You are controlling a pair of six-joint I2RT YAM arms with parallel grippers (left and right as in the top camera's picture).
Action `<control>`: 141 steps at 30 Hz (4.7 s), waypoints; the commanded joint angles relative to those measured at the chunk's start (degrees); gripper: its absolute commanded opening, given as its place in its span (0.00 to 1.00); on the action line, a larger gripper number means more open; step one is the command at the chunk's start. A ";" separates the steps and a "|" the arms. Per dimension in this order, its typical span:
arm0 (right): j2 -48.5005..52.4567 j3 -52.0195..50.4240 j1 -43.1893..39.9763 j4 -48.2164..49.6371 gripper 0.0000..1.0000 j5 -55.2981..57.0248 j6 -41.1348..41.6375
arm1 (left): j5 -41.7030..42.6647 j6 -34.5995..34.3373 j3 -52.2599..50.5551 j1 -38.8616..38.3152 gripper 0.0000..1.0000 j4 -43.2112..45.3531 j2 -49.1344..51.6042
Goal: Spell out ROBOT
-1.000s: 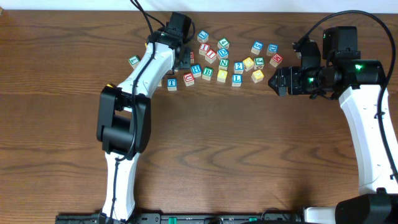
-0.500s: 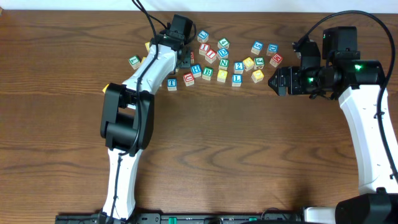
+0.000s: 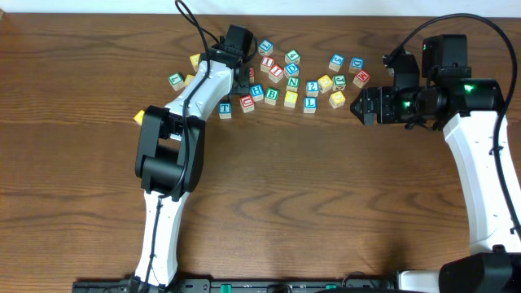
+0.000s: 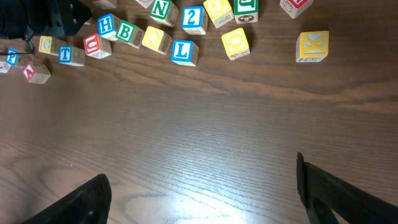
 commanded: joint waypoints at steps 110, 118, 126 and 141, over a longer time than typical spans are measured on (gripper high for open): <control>0.04 -0.48 -0.24 1.99 0.99 5.88 -0.02 | 9.40 -2.25 -32.20 -8.85 0.55 -0.13 -22.01; 0.04 -0.48 -0.24 2.89 0.99 5.73 0.00 | 5.07 2.62 -24.13 -8.35 0.66 -6.97 -32.46; 0.07 -0.48 0.50 4.04 0.92 -0.76 5.68 | 5.11 2.60 -23.43 -4.42 0.66 -9.73 -45.09; 23.37 28.30 15.26 -2.23 0.77 8.31 19.17 | 3.17 2.60 -23.45 9.92 0.66 -10.36 -45.11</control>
